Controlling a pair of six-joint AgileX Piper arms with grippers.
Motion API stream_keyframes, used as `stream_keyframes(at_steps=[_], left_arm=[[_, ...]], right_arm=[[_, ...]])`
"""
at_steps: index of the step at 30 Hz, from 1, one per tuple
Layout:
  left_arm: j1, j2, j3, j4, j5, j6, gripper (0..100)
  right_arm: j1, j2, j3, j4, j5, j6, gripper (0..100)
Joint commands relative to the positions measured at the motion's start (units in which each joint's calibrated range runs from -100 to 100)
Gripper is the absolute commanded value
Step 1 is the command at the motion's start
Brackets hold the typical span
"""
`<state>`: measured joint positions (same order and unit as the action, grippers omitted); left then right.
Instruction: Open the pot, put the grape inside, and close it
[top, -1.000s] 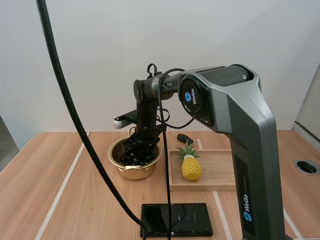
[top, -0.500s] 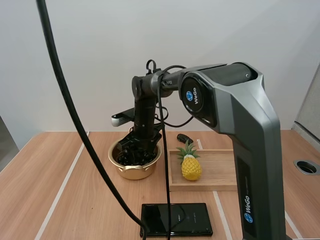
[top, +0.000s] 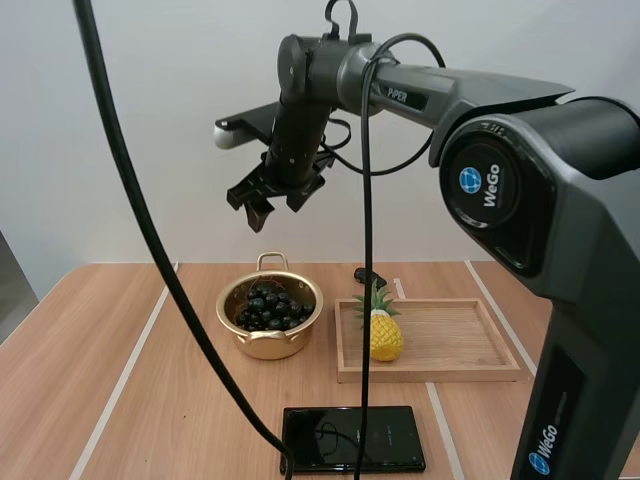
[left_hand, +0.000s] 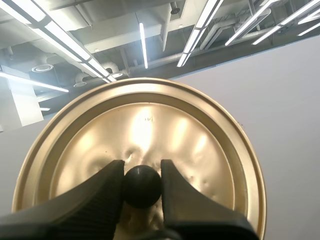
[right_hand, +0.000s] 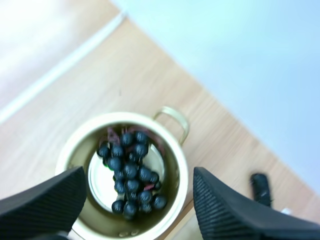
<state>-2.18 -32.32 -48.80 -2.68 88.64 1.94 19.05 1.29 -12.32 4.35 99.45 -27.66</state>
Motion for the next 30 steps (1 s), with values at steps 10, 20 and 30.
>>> stream_keyframes(at_steps=[10, 20, 30], left_arm=[[-0.02, 0.2, -0.2, 1.0, -1.3, -0.1, 0], [-0.02, 0.5, -0.2, 1.0, -1.3, -0.1, 0], [-0.02, 1.3, 0.7, 1.0, -0.4, -0.4, 0]], right_arm=[[-5.7, -12.4, -8.3, -0.1, -2.6, 3.9, 100], [-16.3, -20.9, -8.4, 9.8, -12.2, 4.2, 100], [-23.8, -25.0, -8.4, 15.5, -12.2, 4.2, 100]])
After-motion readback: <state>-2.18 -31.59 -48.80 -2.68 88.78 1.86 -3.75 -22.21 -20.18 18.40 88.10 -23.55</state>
